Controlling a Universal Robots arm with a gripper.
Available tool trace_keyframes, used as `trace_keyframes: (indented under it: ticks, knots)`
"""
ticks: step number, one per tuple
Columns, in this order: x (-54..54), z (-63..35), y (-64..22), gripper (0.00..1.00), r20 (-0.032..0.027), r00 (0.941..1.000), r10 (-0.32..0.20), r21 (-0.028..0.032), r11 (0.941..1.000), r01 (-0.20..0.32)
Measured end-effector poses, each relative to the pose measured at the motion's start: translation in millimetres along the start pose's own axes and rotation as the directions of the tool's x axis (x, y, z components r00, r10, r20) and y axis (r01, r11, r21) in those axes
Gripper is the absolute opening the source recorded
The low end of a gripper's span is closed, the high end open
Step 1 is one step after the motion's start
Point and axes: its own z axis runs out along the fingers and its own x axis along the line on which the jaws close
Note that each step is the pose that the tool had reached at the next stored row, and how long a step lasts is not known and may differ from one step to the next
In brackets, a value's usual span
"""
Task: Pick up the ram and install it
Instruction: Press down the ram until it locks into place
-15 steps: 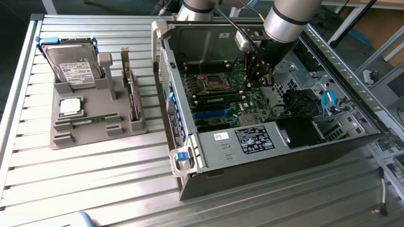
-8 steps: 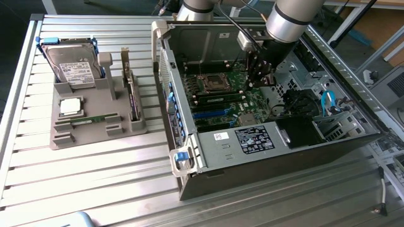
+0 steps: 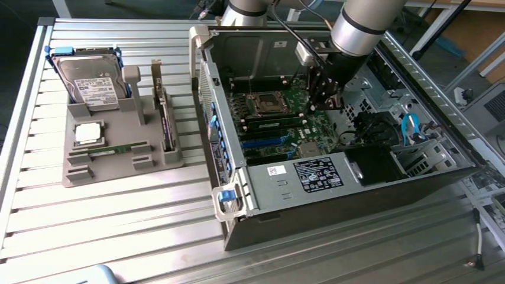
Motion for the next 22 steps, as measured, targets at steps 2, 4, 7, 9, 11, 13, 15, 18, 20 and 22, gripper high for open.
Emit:
trace_keyframes:
  ticks: [2,4,7,9,11,13,15,18,20,22]
  knots:
    - [0.0,1.7,0.0,0.1,0.0,1.0,0.0,0.0008,1.0,0.0]
    - [0.1,3.3,-0.1,0.1,-0.0001,1.0,0.0,0.0016,1.0,0.0]
    - [0.1,6.9,-0.2,0.1,0.0,1.0,0.0,0.0039,1.0,0.0]
    - [0.0,9.7,-0.3,0.1,0.0,1.0,0.0,0.0052,1.0,0.0]
    - [0.1,11.3,-0.4,0.1,0.0,1.0,0.0,0.0057,1.0,0.0]
    - [0.1,11.5,-0.3,0.1,-0.0001,1.0,0.0,0.0058,1.0,0.0]
    - [0.1,11.5,-0.4,0.1,-0.0001,1.0,0.0,0.0058,1.0,0.0]
    - [0.1,11.5,-0.4,0.1,0.0,1.0,0.0,0.0058,1.0,0.0]
    - [0.1,11.6,-0.4,0.1,0.0,1.0,0.0,0.0058,1.0,0.0]
    - [-0.2,12.1,-0.4,0.1,0.0002,1.0,0.0,0.0058,1.0,0.0]
